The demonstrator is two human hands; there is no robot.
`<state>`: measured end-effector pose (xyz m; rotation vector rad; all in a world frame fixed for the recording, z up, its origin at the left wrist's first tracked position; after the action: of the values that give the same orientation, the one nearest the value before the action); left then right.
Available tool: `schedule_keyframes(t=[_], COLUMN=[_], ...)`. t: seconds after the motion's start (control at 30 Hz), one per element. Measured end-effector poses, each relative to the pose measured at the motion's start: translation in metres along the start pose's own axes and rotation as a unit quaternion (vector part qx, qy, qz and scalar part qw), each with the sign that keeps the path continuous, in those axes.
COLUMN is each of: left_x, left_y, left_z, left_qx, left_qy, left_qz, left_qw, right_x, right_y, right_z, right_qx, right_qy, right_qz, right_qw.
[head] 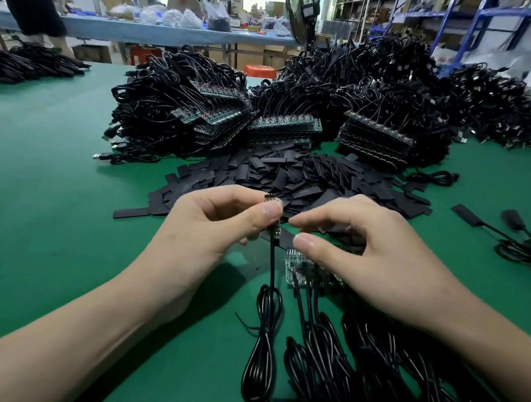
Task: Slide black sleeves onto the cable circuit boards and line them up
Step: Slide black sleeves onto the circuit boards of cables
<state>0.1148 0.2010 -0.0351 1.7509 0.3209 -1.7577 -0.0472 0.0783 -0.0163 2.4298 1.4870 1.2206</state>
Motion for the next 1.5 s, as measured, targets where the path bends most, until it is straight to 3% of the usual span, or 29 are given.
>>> schedule_keyframes(t=[0.13,0.27,0.33,0.4,0.47,0.6,0.7,0.83,0.93,1.0,1.13,1.27,1.37,1.5], left_x=[-0.001,-0.003,0.000,0.003,0.006,0.003,0.000,-0.002,-0.004,-0.003,-0.002,-0.003,-0.005,-0.010], left_y=[-0.003,-0.004,0.000,0.002,0.003,0.003,0.004,0.004,0.002,0.002,0.002,-0.005,-0.009,-0.015], left_z=[0.007,0.007,0.001,0.000,0.001,0.002,0.002,0.003,0.004,0.004,0.001,0.008,0.012,0.014], left_qx=[-0.008,-0.004,-0.011,0.017,0.051,0.052,0.058,0.065,0.051,0.027,-0.018,0.021,0.020,0.021], left_qy=[0.003,0.081,0.262,0.439,0.503,0.542,0.560,0.591,0.608,0.591,0.419,0.287,0.285,0.385], left_qz=[0.034,0.092,0.148,0.191,0.197,0.208,0.208,0.235,0.273,0.285,0.209,0.146,0.177,0.277], left_qw=[0.999,0.992,0.953,0.878,0.840,0.812,0.800,0.769,0.744,0.754,0.884,0.947,0.942,0.880], right_x=[0.013,0.015,0.020,0.024,0.023,0.014,0.005,-0.001,0.002,0.003,0.001,-0.001,-0.003,-0.003], right_y=[-0.005,-0.005,-0.002,0.002,0.005,0.012,0.014,0.010,0.005,0.004,0.001,-0.002,-0.003,-0.006], right_z=[0.009,0.007,0.000,-0.008,-0.019,-0.041,-0.048,-0.036,-0.027,-0.024,-0.013,-0.006,-0.006,-0.003], right_qx=[-0.028,-0.009,0.003,0.004,-0.022,-0.058,-0.029,0.082,0.108,0.098,0.069,0.079,0.074,0.075], right_qy=[0.038,0.141,0.294,0.449,0.513,0.558,0.496,0.371,0.278,0.236,0.164,0.147,0.158,0.155], right_qz=[-0.040,0.002,0.035,0.082,0.104,0.149,0.176,0.201,0.179,0.157,0.136,0.122,0.122,0.111], right_qw=[0.998,0.990,0.955,0.890,0.852,0.814,0.850,0.903,0.938,0.954,0.975,0.978,0.977,0.979])
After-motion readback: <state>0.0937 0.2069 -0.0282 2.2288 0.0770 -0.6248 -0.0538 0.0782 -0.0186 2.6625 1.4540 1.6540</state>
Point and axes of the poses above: each hand's wrist, its own y-axis towards the middle knuckle, its own z-axis out of the palm, x = y × z, the point moved 2 cm from there along y, towards the middle knuckle, and after that the axes turned 7 degrees about -x, right-handed, at the moved point
